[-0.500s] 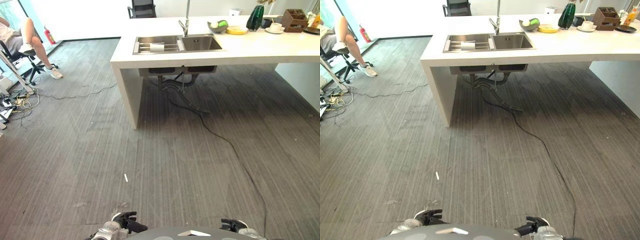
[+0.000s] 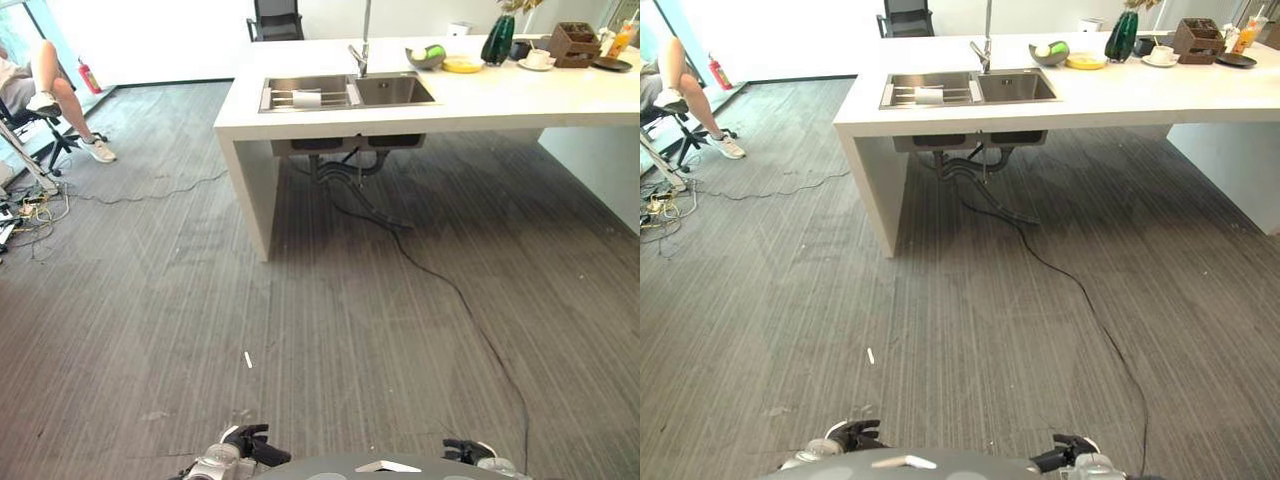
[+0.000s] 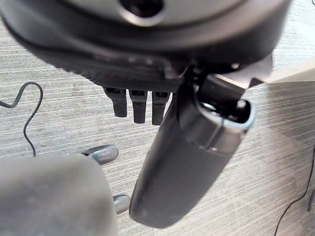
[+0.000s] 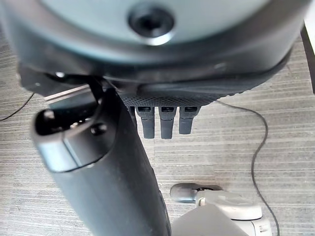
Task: Place the dishes in the dishwasher.
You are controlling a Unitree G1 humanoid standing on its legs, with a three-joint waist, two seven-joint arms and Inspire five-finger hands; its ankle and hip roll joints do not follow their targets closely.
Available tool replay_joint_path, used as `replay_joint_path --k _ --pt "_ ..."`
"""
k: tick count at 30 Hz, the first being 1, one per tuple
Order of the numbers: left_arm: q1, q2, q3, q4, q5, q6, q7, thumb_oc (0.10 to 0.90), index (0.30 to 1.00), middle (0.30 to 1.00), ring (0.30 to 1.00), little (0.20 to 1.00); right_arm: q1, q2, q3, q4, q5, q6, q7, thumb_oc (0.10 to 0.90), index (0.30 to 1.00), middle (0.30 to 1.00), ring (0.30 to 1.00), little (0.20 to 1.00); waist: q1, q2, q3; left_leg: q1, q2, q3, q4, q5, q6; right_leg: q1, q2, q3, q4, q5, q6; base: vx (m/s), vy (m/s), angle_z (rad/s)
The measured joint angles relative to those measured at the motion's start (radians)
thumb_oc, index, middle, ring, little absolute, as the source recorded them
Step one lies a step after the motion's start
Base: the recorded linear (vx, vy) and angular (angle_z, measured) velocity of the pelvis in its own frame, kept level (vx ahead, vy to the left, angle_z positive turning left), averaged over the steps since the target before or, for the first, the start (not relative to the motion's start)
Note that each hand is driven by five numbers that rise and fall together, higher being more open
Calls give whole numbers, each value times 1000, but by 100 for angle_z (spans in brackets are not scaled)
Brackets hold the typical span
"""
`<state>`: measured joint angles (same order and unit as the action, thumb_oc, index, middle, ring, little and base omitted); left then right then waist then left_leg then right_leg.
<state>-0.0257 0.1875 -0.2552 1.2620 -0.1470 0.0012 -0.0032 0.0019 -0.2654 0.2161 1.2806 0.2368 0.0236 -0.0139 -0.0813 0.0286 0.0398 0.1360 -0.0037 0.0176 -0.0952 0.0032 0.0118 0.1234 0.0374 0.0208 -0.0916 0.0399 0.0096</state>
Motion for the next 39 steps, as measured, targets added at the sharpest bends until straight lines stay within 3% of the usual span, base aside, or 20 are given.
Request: replay_joint_path --k 10,19,25,27,34,35,36,37,38,39 --pt "-7 1 5 20 -28 8 -31 800 900 900 900 900 -18 -3 0 21 0 11 4 800 900 900 900 900 0 4 8 -17 0 4 0 -1 1 -20 0 4 4 0 1 -11 4 0" --pt "-102 2 -12 -45 -59 5 -21 800 900 900 900 900 -89 -12 0 -30 14 10 0 800 900 900 900 900 8 4 90 -69 -4 2 4 14 7 -76 -4 1 18 13 1 -18 22 1" --pt "-127 3 -12 -45 -59 4 -3 800 900 900 900 900 -109 -11 0 -30 51 6 -16 800 900 900 900 900 12 3 98 -71 -3 -7 4 14 6 -70 -4 -9 8 10 5 6 -10 4" --pt "-155 3 -18 -51 -63 8 0 800 900 900 900 900 -122 -14 -9 -29 88 2 -21 800 900 900 900 900 10 15 128 -75 4 -11 5 14 6 -99 2 -10 74 -17 35 -5 -86 5" --pt "-198 8 -44 -72 -89 8 15 800 900 900 900 900 -127 -13 -43 -12 120 1 -23 800 900 900 900 900 11 10 145 -72 4 -34 25 5 -9 -99 6 -31 111 -58 6 78 -125 14" --pt "-200 22 -43 -104 -97 7 19 800 900 900 900 900 -125 -9 -56 -16 126 0 -23 800 900 900 900 900 13 -15 164 -128 -14 -37 159 -16 -43 -87 5 -12 120 -83 -35 48 -244 35" --pt "-207 26 -42 -110 -98 7 19 800 900 900 900 900 -123 -8 -61 -21 129 0 -23 800 900 900 900 900 12 -28 173 -163 -24 -37 235 -25 -58 -87 1 -6 127 -91 -48 3 -185 69" --pt "-229 32 -43 -133 -103 6 26 800 900 900 900 900 -121 -9 -69 -30 137 0 -24 800 900 900 900 900 14 -56 196 -287 -45 -29 465 -21 -70 -95 -13 -6 159 -108 -82 33 -86 73" --pt "-245 31 -49 -143 -116 1 32 800 900 900 900 900 -120 -16 -69 -37 150 0 -32 800 900 900 900 900 14 -67 217 -374 -54 -32 632 -7 -99 -98 -27 -20 186 -108 -86 125 -70 59" --pt "-243 30 -55 -142 -122 1 38 800 900 900 900 900 -120 -22 -69 -38 158 -1 -41 800 900 900 900 900 30 -67 220 -417 -50 -35 708 -15 -93 -94 -25 -19 195 -118 -101 213 -84 20"
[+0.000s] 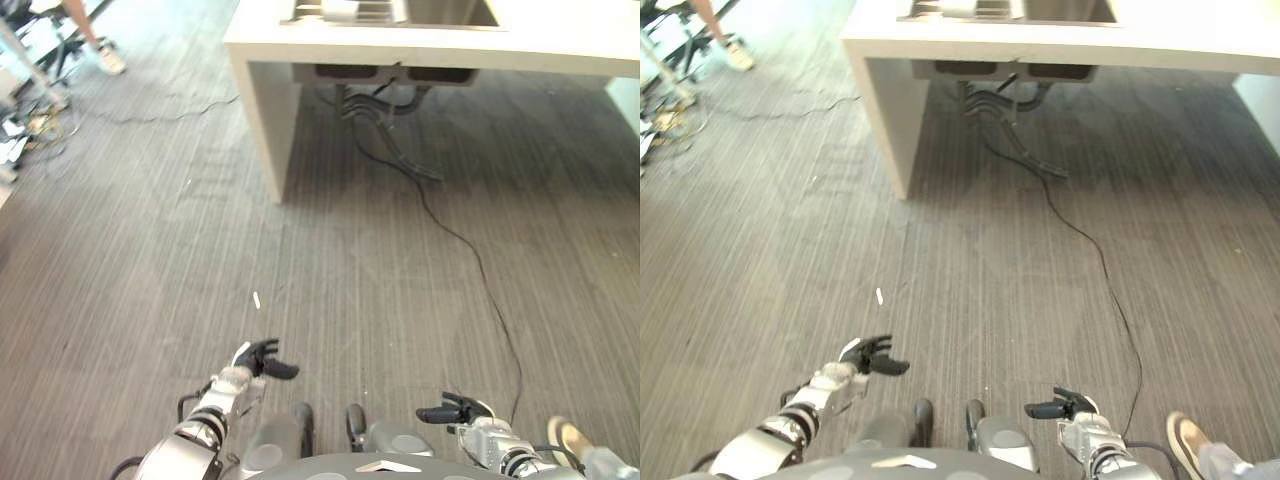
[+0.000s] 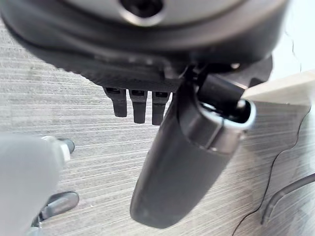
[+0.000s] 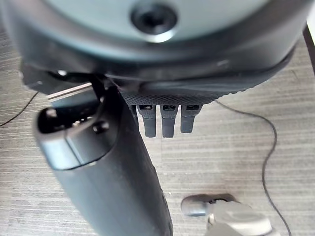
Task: Place the dishes in the dishwasher.
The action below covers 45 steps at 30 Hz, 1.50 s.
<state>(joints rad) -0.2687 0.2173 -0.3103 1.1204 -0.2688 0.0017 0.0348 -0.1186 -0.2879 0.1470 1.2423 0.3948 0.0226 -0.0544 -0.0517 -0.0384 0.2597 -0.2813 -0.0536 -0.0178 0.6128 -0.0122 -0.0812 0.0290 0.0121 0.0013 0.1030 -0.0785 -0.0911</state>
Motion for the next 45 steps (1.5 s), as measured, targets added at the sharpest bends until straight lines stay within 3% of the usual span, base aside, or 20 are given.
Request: replay_joint_path --k 2,5,8,11,13,14,16,19,20,22,24,27,29,31,33,34,37,39,42,45 --pt "4 -6 1 -1 -6 6 3 800 900 900 900 900 -10 -18 -15 -29 2 -5 -14 800 900 900 900 900 7 13 7 -60 -2 7 -40 -5 7 9 7 0 4 -29 -36 416 -13 6" --pt "42 -7 -21 -96 -6 4 10 800 900 900 900 900 -17 -60 -32 -74 3 -5 -25 800 900 900 900 900 42 57 16 -53 13 -4 -508 35 15 16 33 27 -54 -26 -21 301 24 -16" --pt "53 -11 -20 -90 -8 -2 14 800 900 900 900 900 -42 -73 -39 -71 5 -10 -36 800 900 900 900 900 63 86 29 -61 30 -37 -712 86 -7 75 60 63 -116 -5 -27 463 93 -30" --pt "60 -13 -17 -8 -19 -1 27 800 900 900 900 900 -83 -72 -39 -9 4 -13 -38 800 900 900 900 900 87 94 29 -52 56 34 -701 94 8 171 56 120 -139 -65 -5 684 256 -63" --pt "118 -16 -4 -7 -46 -3 28 800 900 900 900 900 -20 -73 -47 19 -1 -22 -34 800 900 900 900 900 102 48 -21 9 -1 63 -557 83 109 227 -25 141 -85 -155 29 651 289 -60" --pt "140 -22 15 -8 -47 -3 27 800 900 900 900 900 -4 -76 -46 26 -1 -26 -32 800 900 900 900 900 91 48 -45 37 -7 61 -562 90 111 214 -28 136 -8 -190 37 486 222 -42" --pt "169 -14 17 -34 -46 -5 28 800 900 900 900 900 75 -68 -67 -12 -1 -31 -32 800 900 900 900 900 55 41 -99 110 -46 65 -573 122 173 -63 -67 54 663 -191 139 336 157 -1" --pt "124 10 10 -92 -46 -16 24 800 900 900 900 900 135 -67 -65 -8 -2 -6 -20 800 900 900 900 900 38 3 -105 181 -122 30 -519 15 227 -239 -131 101 1016 -54 157 504 144 35" --pt "63 10 10 -114 -51 -17 25 800 900 900 900 900 130 -73 -68 -13 -2 -3 -21 800 900 900 900 900 37 32 -80 202 -122 -28 -465 -65 259 -326 -130 75 1079 -59 140 639 6 41" --pt "8 8 24 -118 -54 -20 27 800 900 900 900 900 105 -77 -69 -37 -1 0 -11 800 900 900 900 900 30 101 -33 320 -62 -100 -524 -68 237 -395 -78 -10 991 -115 60 534 -117 31" --pt "-8 29 25 -119 -55 -23 28 800 900 900 900 900 101 -70 -67 -67 0 -7 6 800 900 900 900 900 -7 141 -26 436 -2 -168 -586 -71 199 -407 32 -36 712 -152 78 417 -141 56" --pt "-24 60 20 -171 -55 -40 26 800 900 900 900 900 94 -83 -69 -69 0 -28 8 800 900 900 900 900 -51 61 -55 527 -59 -186 -591 -102 109 -448 -24 -111 164 -31 133 509 -182 107" --pt "19 50 1 -194 -54 -43 22 800 900 900 900 900 93 -102 -80 -20 0 -27 7 800 900 900 900 900 -66 71 -64 644 -36 -185 -637 -143 85 -413 -22 -107 36 85 127 651 -248 113" --pt "51 36 2 -194 -40 -33 18 800 900 900 900 900 69 -94 -87 53 -2 -26 12 800 900 900 900 900 -64 99 -71 644 -6 -188 -560 -141 52 -385 19 -73 86 108 136 396 -215 71" --pt "82 33 1 -198 -33 -33 12 800 900 900 900 900 77 -88 -87 82 -3 -20 31 800 900 900 900 900 -63 82 -79 661 -10 -211 -528 -153 36 -322 33 -39 121 158 -4 542 -346 67" --pt "96 29 -3 -213 -32 -32 8 800 900 900 900 900 64 -93 -90 124 -14 -27 40 800 900 900 900 900 -57 93 -80 638 -7 -242 -459 -114 30 -296 44 -44 153 117 -14 258 -179 59" --pt "101 22 -21 -230 -32 -36 -3 800 900 900 900 900 70 -96 -109 168 -43 -22 50 800 900 900 900 900 -58 78 -93 439 -22 -238 -30 -67 -40 -194 55 -47 167 16 -30 228 -176 65" --pt "87 18 -21 -243 -32 -36 -5 800 900 900 900 900 38 -108 -117 181 -46 -4 46 800 900 900 900 900 -57 74 -85 256 -28 -205 142 -68 -28 -154 54 -55 117 15 -34 141 -89 30" --pt "100 14 -34 -245 -33 -32 -12 800 900 900 900 900 31 -98 -126 190 -50 10 43 800 900 900 900 900 -51 29 -70 216 -53 -147 -150 -129 39 -42 21 -44 27 34 -24 45 -24 -10" --pt "124 7 -75 -247 -32 -28 -18 800 900 900 900 900 90 -133 -102 123 -80 5 43 800 900 900 900 900 -64 99 -91 119 -38 -63 -351 88 88 25 85 -19 19 -27 -7 62 23 -36"
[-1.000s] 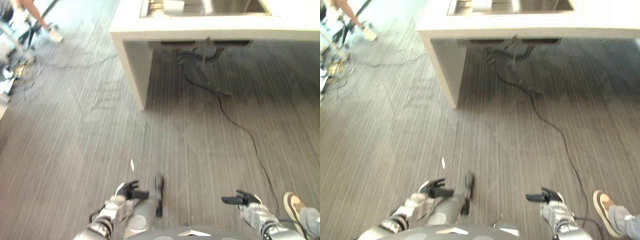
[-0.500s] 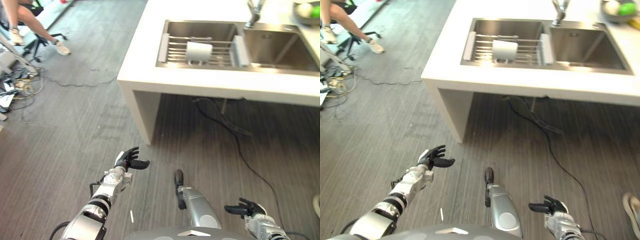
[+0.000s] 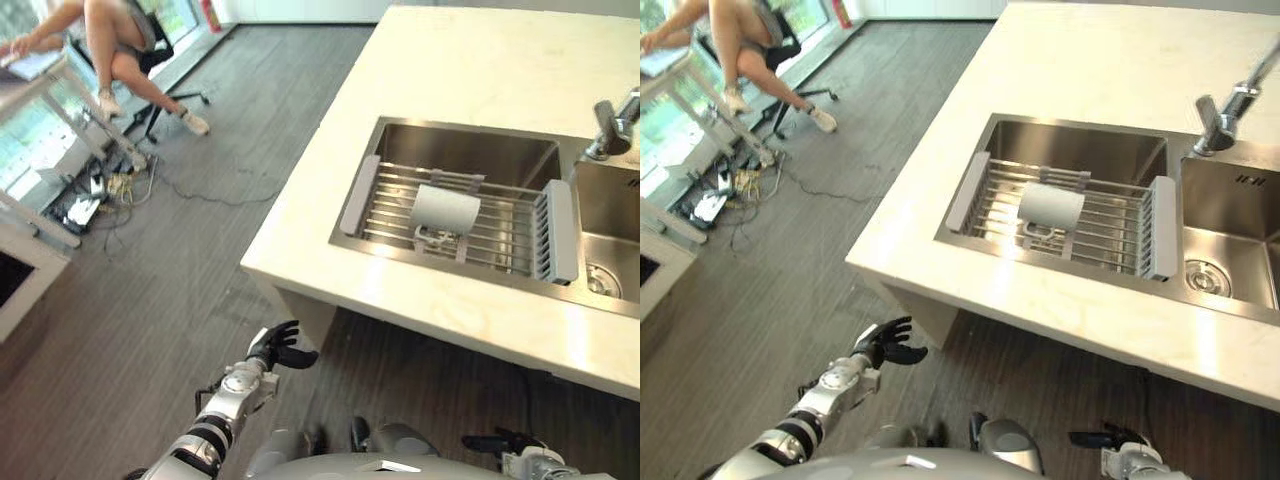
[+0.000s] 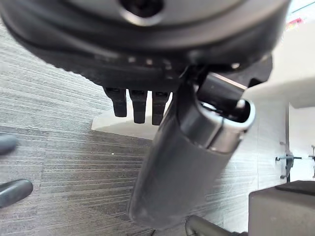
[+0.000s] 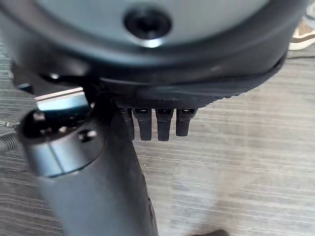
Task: Place the dishes in the dishwasher.
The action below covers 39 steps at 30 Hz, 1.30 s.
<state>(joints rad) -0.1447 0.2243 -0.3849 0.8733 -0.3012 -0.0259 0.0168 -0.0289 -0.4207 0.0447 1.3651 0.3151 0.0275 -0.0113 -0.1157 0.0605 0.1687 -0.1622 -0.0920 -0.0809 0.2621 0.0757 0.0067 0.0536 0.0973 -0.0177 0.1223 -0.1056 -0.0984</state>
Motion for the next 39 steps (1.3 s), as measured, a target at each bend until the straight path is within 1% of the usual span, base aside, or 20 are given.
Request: replay_joint_path --k 1,4,5,6,7,8,9,10,13,14,15,16,19,20,21,24,25,26,30,39 --pt "9 4 1 0 0 1 4 800 900 900 900 900 13 15 -2 -10 0 -8 -15 800 900 900 900 900 -4 -9 -13 8 -1 20 2 -21 12 19 -3 1 -23 6 -38 72 65 -33" --pt "18 8 1 -5 0 4 2 800 900 900 900 900 66 63 -4 -21 1 -5 -10 800 900 900 900 900 -3 -55 -51 67 -45 17 -86 -37 21 37 -32 2 -47 6 -29 -47 50 -17" --pt "42 2 16 -13 -2 11 4 800 900 900 900 900 91 93 -5 -30 0 7 -8 800 900 900 900 900 9 -18 -49 180 -8 18 -236 2 119 -36 25 11 117 -13 74 -134 21 -28" --pt "42 4 15 -11 -3 19 4 800 900 900 900 900 93 102 -4 -47 0 8 -2 800 900 900 900 900 -5 27 -37 209 58 -19 -289 -25 120 -121 53 17 267 -50 81 -200 20 -30" --pt "47 10 21 -16 -2 23 6 800 900 900 900 900 101 113 -5 -72 -2 12 6 800 900 900 900 900 5 11 -33 212 53 -12 -300 -23 82 -188 -26 33 286 -104 115 -193 -9 -47" --pt "74 29 41 -37 -2 16 5 800 900 900 900 900 106 127 -5 -84 -4 15 11 800 900 900 900 900 32 -32 -26 218 25 53 -302 -36 55 -224 -93 41 230 -67 143 -147 -15 -53" --pt "74 29 41 -37 -2 16 5 800 900 900 900 900 106 127 -5 -84 -4 15 11 800 900 900 900 900 32 -32 -26 218 25 53 -302 -36 55 -224 -93 41 230 -67 143 -151 -28 -87" --pt "104 36 54 -37 -2 19 4 800 900 900 900 900 103 133 -6 -88 -4 5 11 800 900 900 900 900 36 -49 -24 205 35 79 -286 -45 45 -193 -75 72 167 -16 82 -163 -21 -66" --pt "79 48 52 -37 -1 30 -4 800 900 900 900 900 99 130 -6 -106 -4 -7 11 800 900 900 900 900 37 -68 0 162 58 58 -223 -97 6 -216 -48 102 184 -7 96 -283 -73 -33" --pt "40 52 52 -44 -1 31 -8 800 900 900 900 900 95 133 -7 -106 -4 -6 11 800 900 900 900 900 40 -78 21 136 66 50 -201 -110 9 -207 -37 95 102 46 110 -262 -155 -15" --pt "28 55 56 -62 -1 33 -9 800 900 900 900 900 79 135 -10 -97 -4 -3 11 800 900 900 900 900 56 -59 36 130 112 53 -226 -90 13 -191 -35 77 60 39 188 -233 -190 -28" --pt "13 52 68 -66 -1 36 -12 800 900 900 900 900 73 135 -25 -90 -4 3 11 800 900 900 900 900 63 -49 47 129 123 65 -234 -78 17 -193 -82 48 148 3 143 -141 -169 -30" --pt "14 57 98 -67 -3 34 -12 800 900 900 900 900 105 141 -39 -83 -1 14 14 800 900 900 900 900 90 -52 42 142 100 78 -217 -80 19 -48 -355 107 278 7 272 -96 -213 -15" --pt "14 57 98 -67 -3 34 -12 800 900 900 900 900 105 141 -39 -83 -1 14 14 800 900 900 900 900 90 -52 42 142 100 78 -217 -80 19 -48 -355 107 278 7 272 -87 -275 -30" --pt "26 87 98 -69 -3 35 -7 800 900 900 900 900 135 126 -58 -76 -5 17 6 800 900 900 900 900 115 -77 26 137 95 93 -231 -73 8 36 -441 120 193 47 334 -61 -197 -22" --pt "57 134 119 -74 -2 43 -2 800 900 900 900 900 153 135 -61 -108 -6 29 13 800 900 900 900 900 130 -97 13 135 125 116 -256 -40 -31 91 -413 55 -9 31 362 -37 -116 -47" --pt "77 157 138 -75 -3 49 5 800 900 900 900 900 156 150 -49 -116 -7 29 19 800 900 900 900 900 139 -132 -7 130 126 140 -260 -30 -52 98 -381 29 -134 59 349 -126 -259 -50" --pt "96 146 158 -69 -3 53 10 800 900 900 900 900 154 148 -43 -116 -9 29 26 800 900 900 900 900 129 -127 -30 128 131 145 -272 -16 -86 120 -369 -57 -180 28 305 -99 -184 -30" --pt "156 18 153 -108 -21 50 -5 800 900 900 900 900 169 86 -44 -153 -9 33 29 800 900 900 900 900 106 -30 -81 114 231 113 -278 3 -114 100 -254 -51 -197 44 251 -107 -158 -7" --pt "155 17 153 -130 -43 49 -2 800 900 900 900 900 153 55 -45 -92 -2 13 19 800 900 900 900 900 95 -39 -94 113 231 90 -305 29 -138 110 -247 -61 -220 64 241 -29 -33 5"
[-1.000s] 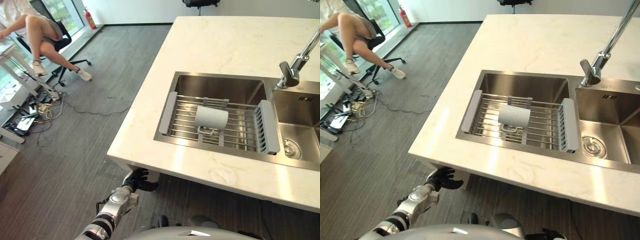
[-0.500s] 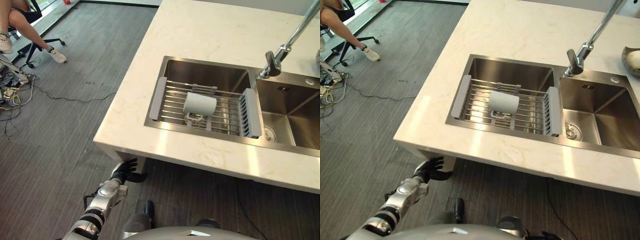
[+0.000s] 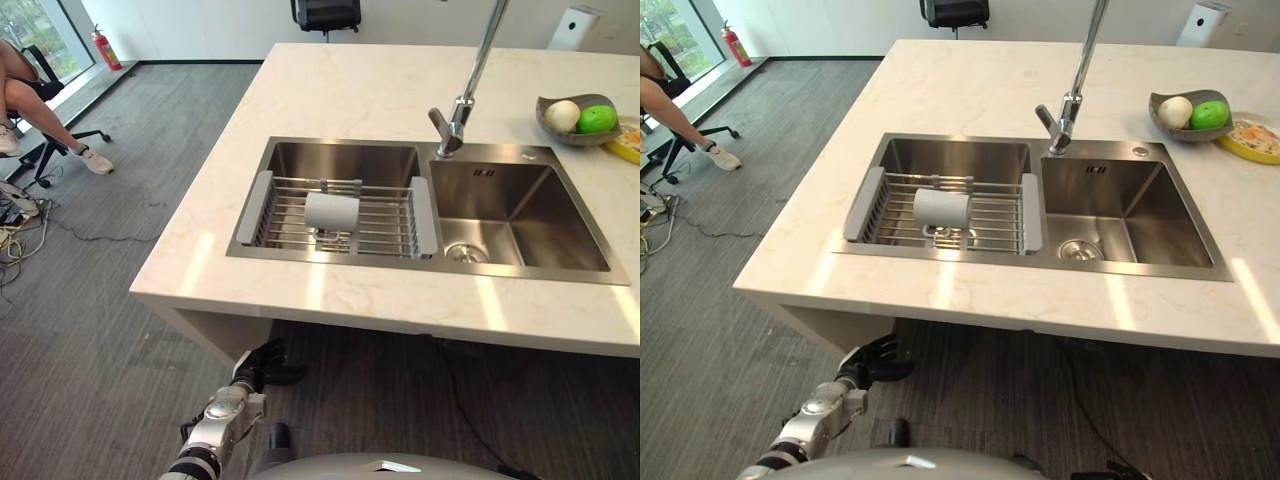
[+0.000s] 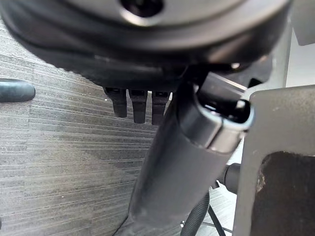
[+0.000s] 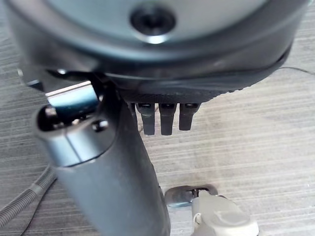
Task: Place the dishes in the dishwasher.
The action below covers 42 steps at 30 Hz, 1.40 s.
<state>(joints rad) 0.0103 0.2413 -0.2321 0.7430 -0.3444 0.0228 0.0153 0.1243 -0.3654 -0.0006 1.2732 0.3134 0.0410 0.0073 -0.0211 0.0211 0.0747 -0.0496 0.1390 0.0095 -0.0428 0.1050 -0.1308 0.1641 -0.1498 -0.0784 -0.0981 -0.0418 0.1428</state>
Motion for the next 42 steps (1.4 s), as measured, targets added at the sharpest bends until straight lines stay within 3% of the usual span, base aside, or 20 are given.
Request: replay_joint_path --k 5,9,11,13,16,20,21,22,23,25,26,27,28,29,32,33,34,37,41,42 --pt "17 11 11 0 -19 -1 6 800 900 900 900 900 0 73 0 56 1 2 10 800 900 900 900 900 -5 12 -3 44 -30 -21 -44 11 11 43 -25 -32 -3 -15 22 24 10 18" --pt "36 -3 48 36 -73 -12 7 800 900 900 900 900 0 66 0 55 1 0 3 800 900 900 900 900 -4 27 -7 44 -34 -32 -47 13 14 50 -26 -43 -1 -17 22 28 -1 8" --pt "5 -43 102 229 -137 -46 -4 800 900 900 900 900 -13 58 2 54 1 3 2 800 900 900 900 900 -5 38 -15 42 -35 -42 -49 13 13 53 -24 -50 -1 -17 17 54 -9 11" --pt "-85 -44 194 555 -145 -39 8 800 900 900 900 900 -38 49 25 54 0 13 4 800 900 900 900 900 -26 37 -24 48 -30 -46 -47 13 11 61 -19 -55 -1 -20 12 66 -1 7" --pt "-38 39 259 688 -66 -16 12 800 900 900 900 900 -59 24 64 27 -2 2 11 800 900 900 900 900 -35 32 -38 48 -29 -43 -48 12 7 60 -18 -54 0 -25 8 54 -1 -1" --pt "-3 151 327 663 -33 5 41 800 900 900 900 900 -56 5 67 28 -3 -13 16 800 900 900 900 900 7 21 -42 47 -32 -47 -48 11 8 62 -20 -57 0 -28 7 36 -7 4" --pt "-4 210 387 641 -30 6 44 800 900 900 900 900 -52 2 65 28 -3 -18 18 800 900 900 900 900 19 17 -46 48 -32 -51 -48 11 9 67 -19 -62 0 -30 7 -28 -23 27" --pt "58 328 428 353 70 36 149 800 900 900 900 900 -21 21 62 18 -2 -34 14 800 900 900 900 900 49 1 -44 46 -32 -76 -47 15 3 82 -12 -88 0 -36 8 -2 -41 37" --pt "103 355 430 215 104 35 189 800 900 900 900 900 -11 29 61 13 -2 -36 10 800 900 900 900 900 55 -6 -42 46 -33 -84 -48 17 0 87 -11 -97 0 -38 7 -7 -44 43" --pt "229 441 486 -311 258 3 315 800 900 900 900 900 32 60 60 7 1 -53 2 800 900 900 900 900 97 -34 -38 36 -38 -109 -47 20 -2 91 -10 -119 5 -44 8 31 -28 37" --pt "214 454 501 -425 319 -41 363 800 900 900 900 900 43 69 60 18 2 -59 -1 800 900 900 900 900 113 -35 -37 28 -43 -120 -49 19 5 90 -12 -119 12 -53 12 56 -24 48" --pt "135 451 507 -534 402 -91 430 800 900 900 900 900 44 75 71 30 2 -59 -5 800 900 900 900 900 119 -18 -40 27 -56 -133 -51 19 7 95 -20 -118 16 -63 19 26 -17 34" --pt "135 451 507 -534 402 -91 430 800 900 900 900 900 44 75 71 30 2 -59 -5 800 900 900 900 900 119 -18 -40 27 -56 -133 -51 19 7 95 -20 -118 16 -63 19 18 -5 22" --pt "60 447 486 -593 472 -124 460 800 900 900 900 900 35 81 69 37 4 -61 -3 800 900 900 900 900 116 -7 -49 27 -65 -132 -53 20 7 96 -24 -102 15 -64 19 15 -3 5" --pt "-45 435 397 -666 527 -116 448 800 900 900 900 900 17 74 93 43 2 -62 -13 800 900 900 900 900 108 11 -46 22 -68 -132 -53 24 13 93 -24 -88 12 -61 19 -1 2 2" --pt "-158 412 244 -722 559 -121 416 800 900 900 900 900 3 72 124 36 2 -57 -12 800 900 900 900 900 100 8 -50 24 -68 -127 -50 33 22 91 -24 -80 14 -56 15 12 5 -7" --pt "-218 417 158 -722 572 -122 393 800 900 900 900 900 -4 73 136 32 1 -55 -10 800 900 900 900 900 92 11 -52 25 -66 -124 -50 34 21 89 -25 -77 14 -55 15 50 2 -17" --pt "-370 433 -82 -713 616 -131 289 800 900 900 900 900 -55 88 172 -22 -1 -54 -6 800 900 900 900 900 20 2 -49 36 -63 -81 -48 31 15 78 -33 -35 4 -42 19 35 8 -40" --pt "-458 436 -229 -704 648 -181 186 800 900 900 900 900 -58 116 179 -117 -3 -55 13 800 900 900 900 900 -92 6 -47 56 -61 -10 -48 23 20 53 -49 35 2 -34 21 28 12 -54" --pt "-480 445 -252 -691 649 -185 169 800 900 900 900 900 -47 115 180 -128 -4 -54 22 800 900 900 900 900 -95 6 -46 65 -60 9 -48 20 23 50 -52 54 2 -33 21 12 14 -57"
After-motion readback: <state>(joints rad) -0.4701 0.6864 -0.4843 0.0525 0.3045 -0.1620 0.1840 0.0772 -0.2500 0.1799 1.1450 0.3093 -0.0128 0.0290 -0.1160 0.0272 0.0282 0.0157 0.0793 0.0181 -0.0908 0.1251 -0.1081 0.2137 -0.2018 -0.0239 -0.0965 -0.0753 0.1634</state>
